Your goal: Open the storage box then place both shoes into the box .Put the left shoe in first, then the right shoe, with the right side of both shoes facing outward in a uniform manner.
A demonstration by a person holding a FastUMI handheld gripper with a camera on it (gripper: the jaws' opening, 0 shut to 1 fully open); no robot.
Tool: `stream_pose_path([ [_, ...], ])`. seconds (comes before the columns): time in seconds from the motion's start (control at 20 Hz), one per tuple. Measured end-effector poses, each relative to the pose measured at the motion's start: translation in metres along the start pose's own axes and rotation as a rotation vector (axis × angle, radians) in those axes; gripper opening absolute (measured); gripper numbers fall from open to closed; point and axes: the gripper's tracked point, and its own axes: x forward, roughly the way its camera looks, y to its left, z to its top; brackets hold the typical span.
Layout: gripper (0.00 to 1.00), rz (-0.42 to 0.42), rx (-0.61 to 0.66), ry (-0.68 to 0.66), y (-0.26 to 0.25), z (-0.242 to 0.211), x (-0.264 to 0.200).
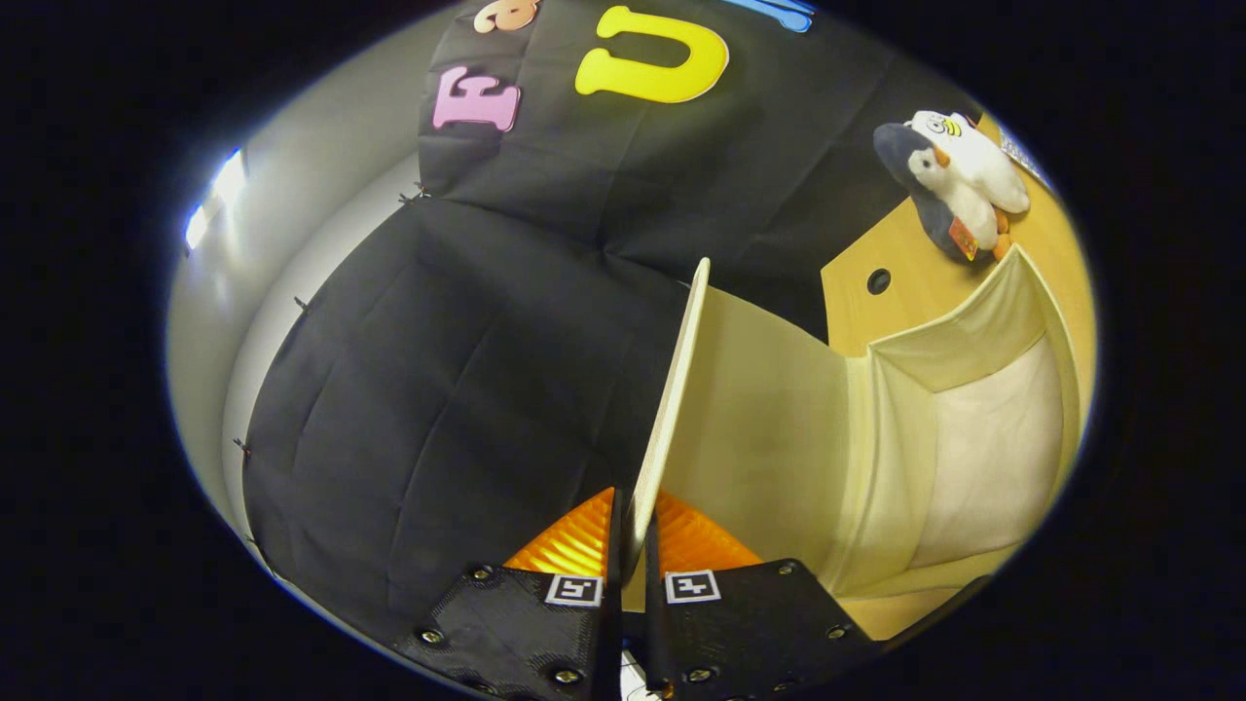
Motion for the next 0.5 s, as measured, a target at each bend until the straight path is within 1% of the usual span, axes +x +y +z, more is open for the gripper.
stream_pose_path([
  [0.25,0.09,-0.015,-0.02,0.045,0.003,-0.024,0.035],
  [0.45,0.09,-0.038,-0.028,0.016,0.0,-0.027,0.05],
  [0.5,0.13,-0.043,-0.033,0.01,-0.002,-0.027,0.052],
])
